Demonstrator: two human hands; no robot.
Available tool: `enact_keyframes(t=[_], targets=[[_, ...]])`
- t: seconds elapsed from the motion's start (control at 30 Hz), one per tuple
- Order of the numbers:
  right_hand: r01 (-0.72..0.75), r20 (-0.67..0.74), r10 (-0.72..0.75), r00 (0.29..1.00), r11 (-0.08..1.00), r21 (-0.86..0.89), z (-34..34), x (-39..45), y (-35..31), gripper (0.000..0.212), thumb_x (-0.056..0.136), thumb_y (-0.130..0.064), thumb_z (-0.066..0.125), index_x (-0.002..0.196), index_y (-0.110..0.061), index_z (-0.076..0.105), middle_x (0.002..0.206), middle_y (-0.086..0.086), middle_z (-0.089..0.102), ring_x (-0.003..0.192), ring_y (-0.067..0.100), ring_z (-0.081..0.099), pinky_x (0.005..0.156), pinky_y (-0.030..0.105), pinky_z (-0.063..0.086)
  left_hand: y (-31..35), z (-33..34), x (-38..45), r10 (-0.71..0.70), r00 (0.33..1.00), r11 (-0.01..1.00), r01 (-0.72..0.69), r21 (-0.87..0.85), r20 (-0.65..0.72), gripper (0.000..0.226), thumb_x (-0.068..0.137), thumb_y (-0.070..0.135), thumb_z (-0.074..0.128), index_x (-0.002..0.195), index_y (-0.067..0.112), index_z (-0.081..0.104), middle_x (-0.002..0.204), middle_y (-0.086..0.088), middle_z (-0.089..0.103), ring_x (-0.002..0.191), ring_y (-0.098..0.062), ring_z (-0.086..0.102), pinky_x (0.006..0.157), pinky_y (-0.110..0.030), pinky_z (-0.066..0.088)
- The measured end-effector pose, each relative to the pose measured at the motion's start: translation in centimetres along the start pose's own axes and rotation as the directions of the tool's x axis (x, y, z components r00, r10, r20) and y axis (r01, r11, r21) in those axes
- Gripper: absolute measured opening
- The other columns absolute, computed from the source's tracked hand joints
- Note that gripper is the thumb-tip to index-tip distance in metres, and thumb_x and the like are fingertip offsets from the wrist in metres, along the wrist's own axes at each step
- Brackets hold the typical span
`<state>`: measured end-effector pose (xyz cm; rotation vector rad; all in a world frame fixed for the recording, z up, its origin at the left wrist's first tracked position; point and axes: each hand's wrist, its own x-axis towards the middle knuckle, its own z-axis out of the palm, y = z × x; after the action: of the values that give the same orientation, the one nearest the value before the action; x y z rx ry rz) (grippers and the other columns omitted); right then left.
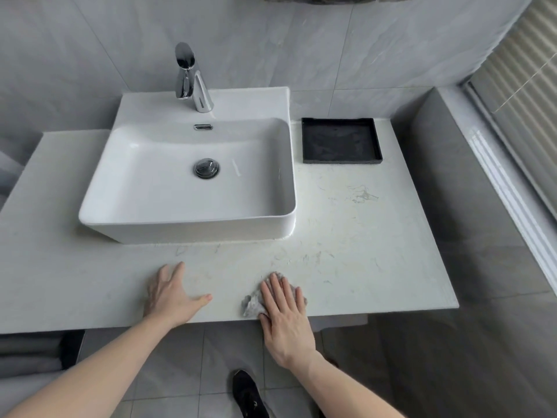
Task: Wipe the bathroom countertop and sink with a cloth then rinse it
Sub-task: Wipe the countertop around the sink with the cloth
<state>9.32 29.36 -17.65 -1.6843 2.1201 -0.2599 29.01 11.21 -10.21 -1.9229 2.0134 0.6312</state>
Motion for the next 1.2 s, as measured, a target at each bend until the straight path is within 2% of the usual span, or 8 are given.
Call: enact_keyframes(t=[0.1, 0.23, 0.4, 0.53, 0.67, 0.87, 1.0, 1.2], targets=[[-0.037, 0.014, 0.037, 0.999, 0.999, -0.023, -1.3, -0.4, 2.6, 0.064, 0.11, -0.049, 0.02, 0.165, -0.031, -0.007, 0.172, -0.009, -0.021, 0.157, 0.015, -0.026, 0.128, 0.047, -0.007, -2.5, -0.5, 2.0, -0.113, 0.992, 0.993, 0.11, 0.043, 0.056, 0.142, 0.049, 0.084, 0.072, 0.16, 0.035, -0.001, 0.167, -0.005, -0.011, 0.153, -0.043, 0.004, 0.122, -0.053, 0.024], [-0.293, -0.068, 0.293, 0.954, 0.956, 0.004, -4.0, -0.4, 9.4, 0.065, 0.107, -0.05, 0.02, 0.166, -0.031, 0.0, 0.173, -0.007, -0.017, 0.158, 0.015, -0.02, 0.13, 0.05, -0.003, -5.2, 0.1, 4.1, -0.166, 0.979, 0.985, 0.159, 0.07, 0.121, 0.157, 0.034, 0.092, 0.066, 0.157, 0.037, -0.016, 0.165, -0.006, -0.025, 0.153, -0.044, -0.008, 0.122, -0.058, 0.016], [-0.597, -0.131, 0.6, 0.789, 0.8, 0.067, -8.1, 2.1, 17.0, 0.066, 0.107, -0.052, 0.018, 0.167, -0.027, 0.004, 0.174, -0.002, -0.014, 0.16, 0.022, -0.014, 0.129, 0.053, -0.003, -5.5, 0.6, 4.1, -0.138, 0.987, 0.989, 0.134, 0.059, 0.087, 0.149, 0.043, 0.087, 0.073, 0.157, 0.041, -0.012, 0.165, 0.0, -0.021, 0.149, -0.051, 0.004, 0.119, -0.059, 0.025], [-0.706, -0.158, 0.72, 0.676, 0.694, 0.142, -8.1, 5.2, 15.9, 0.067, 0.107, -0.049, 0.021, 0.167, -0.025, 0.005, 0.174, 0.002, -0.011, 0.16, 0.028, -0.011, 0.127, 0.057, -0.006, -5.5, 0.8, 4.3, -0.124, 0.989, 0.992, 0.121, 0.048, 0.08, 0.148, 0.042, 0.085, 0.076, 0.156, 0.042, -0.008, 0.165, 0.003, -0.016, 0.145, -0.054, 0.008, 0.115, -0.06, 0.033], [-0.591, -0.2, 0.611, 0.766, 0.791, 0.155, -6.1, 7.1, 11.7, 0.065, 0.107, -0.044, 0.024, 0.167, -0.025, 0.008, 0.175, 0.0, -0.006, 0.161, 0.021, -0.01, 0.128, 0.052, -0.008, -5.8, 0.9, 4.5, -0.121, 0.989, 0.992, 0.117, 0.049, 0.079, 0.147, 0.042, 0.086, 0.074, 0.155, 0.043, -0.009, 0.165, 0.005, -0.017, 0.145, -0.053, 0.009, 0.113, -0.061, 0.035], [-0.161, -0.24, 0.197, 0.951, 0.974, 0.16, -1.0, 5.5, 2.7, 0.06, 0.106, -0.024, 0.045, 0.163, -0.023, 0.029, 0.174, -0.004, 0.011, 0.161, 0.013, 0.0, 0.131, 0.048, 0.008, -5.3, 0.4, 4.0, -0.121, 0.988, 0.992, 0.116, 0.056, 0.097, 0.145, 0.048, 0.083, 0.077, 0.156, 0.042, -0.01, 0.165, 0.003, -0.018, 0.145, -0.054, 0.007, 0.112, -0.061, 0.036], [0.071, -0.182, -0.035, 0.983, 0.978, 0.195, 1.5, 3.4, -1.4, 0.068, 0.1, -0.006, 0.049, 0.163, -0.023, 0.031, 0.173, -0.008, 0.016, 0.16, 0.008, 0.003, 0.13, 0.041, 0.01, -4.9, 0.1, 3.6, -0.126, 0.986, 0.991, 0.12, 0.058, 0.11, 0.144, 0.051, 0.082, 0.077, 0.156, 0.04, -0.011, 0.165, 0.001, -0.019, 0.147, -0.054, 0.005, 0.115, -0.06, 0.032], [-0.021, -0.243, 0.153, 0.958, 0.881, 0.473, -2.7, 4.0, 1.1, 0.076, 0.088, 0.012, 0.051, 0.156, -0.022, 0.045, 0.165, -0.009, 0.039, 0.154, 0.003, 0.029, 0.128, 0.039, 0.023, -4.8, -0.3, 3.5, -0.129, 0.984, 0.99, 0.12, 0.079, 0.125, 0.143, 0.051, 0.084, 0.075, 0.156, 0.04, -0.013, 0.165, 0.0, -0.021, 0.146, -0.054, 0.006, 0.116, -0.059, 0.032]])
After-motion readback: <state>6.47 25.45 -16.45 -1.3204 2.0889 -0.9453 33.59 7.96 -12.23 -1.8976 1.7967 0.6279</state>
